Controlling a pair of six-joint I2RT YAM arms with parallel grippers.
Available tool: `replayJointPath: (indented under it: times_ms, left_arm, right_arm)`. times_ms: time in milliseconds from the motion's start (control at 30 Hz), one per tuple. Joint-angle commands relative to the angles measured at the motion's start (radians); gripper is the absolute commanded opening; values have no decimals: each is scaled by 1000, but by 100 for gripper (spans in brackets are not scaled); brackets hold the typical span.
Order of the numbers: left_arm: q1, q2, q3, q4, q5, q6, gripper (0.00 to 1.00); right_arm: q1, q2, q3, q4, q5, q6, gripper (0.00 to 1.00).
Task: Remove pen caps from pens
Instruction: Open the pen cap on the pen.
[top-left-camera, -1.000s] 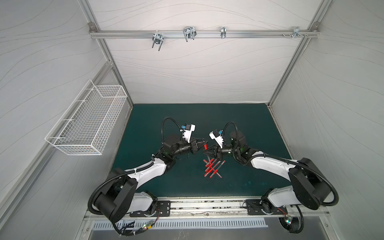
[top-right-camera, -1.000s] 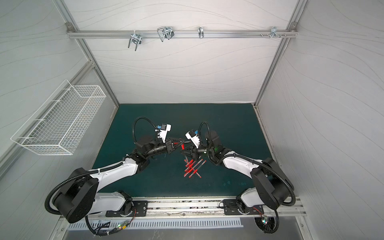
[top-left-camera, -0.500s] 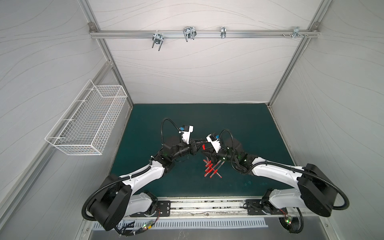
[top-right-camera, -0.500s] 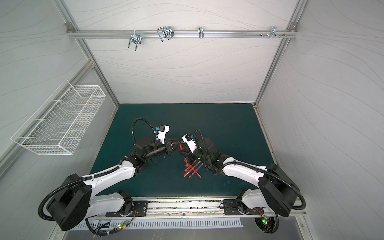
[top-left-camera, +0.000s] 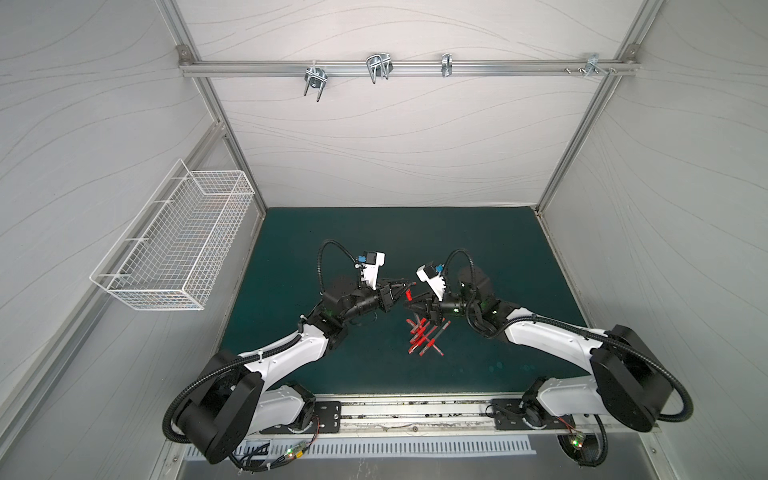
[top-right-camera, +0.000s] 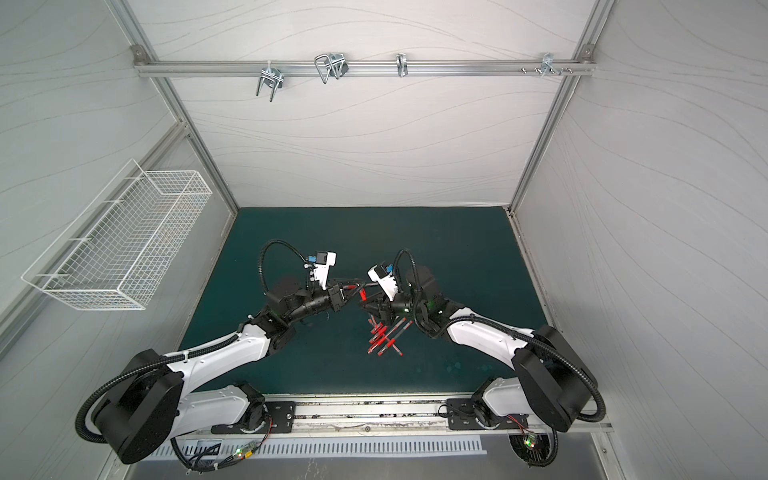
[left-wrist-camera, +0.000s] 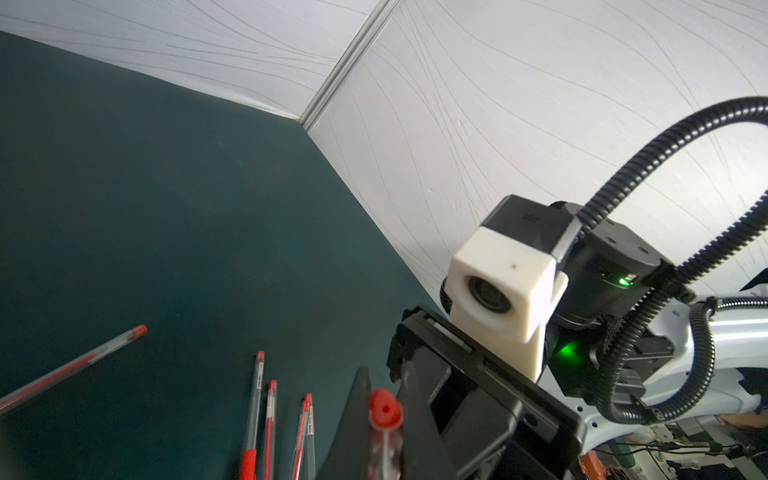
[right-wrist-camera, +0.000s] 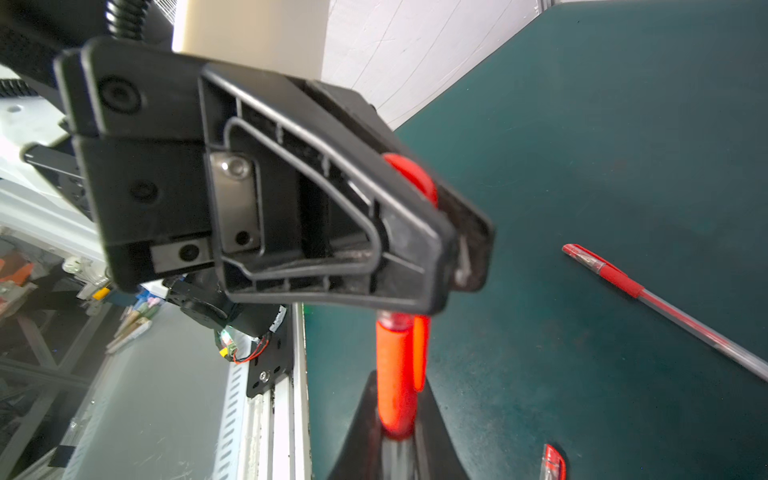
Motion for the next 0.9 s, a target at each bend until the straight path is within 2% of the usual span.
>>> replayJointPath:
  times_ms: [0,33,100,167,233,333,500,700,767,867]
  left_arm:
    - [40,-16,-1,77,-55,-25,0]
    - [41,-16,-2,77,-57,-25,0]
    - [45,-18,-5,80,-57,-29,0]
    - [48,-20,-7,84,-58,-32,0]
    - [50,-23,-10,88,-60,-35,0]
    - [54,-23,-15,100,-58,-44,0]
    - [62,-22,-23,118,-57,-55,0]
    - [70,-15,-25,144,-39,-81,0]
    - [71,-9,-24,156,-30,-91,0]
    - [71,7,-16,159,-21,-92,0]
  right_arm:
    - [85,-46,52,-207,234,-141,0]
    - [135,-48,75,-260,375,-189,0]
    - [193,-43,92,-297,543,-223,0]
    - [224,-43,92,-298,644,-231,0]
    - [237,-47,93,-300,683,-228,0]
    - [217,-46,89,-290,563,-204,0]
    - [82,-24,84,-249,177,-135,0]
    - [12,24,90,-196,-88,-76,0]
    - [-1,32,85,-175,-115,-61,0]
    - [19,12,70,-177,36,-79,0]
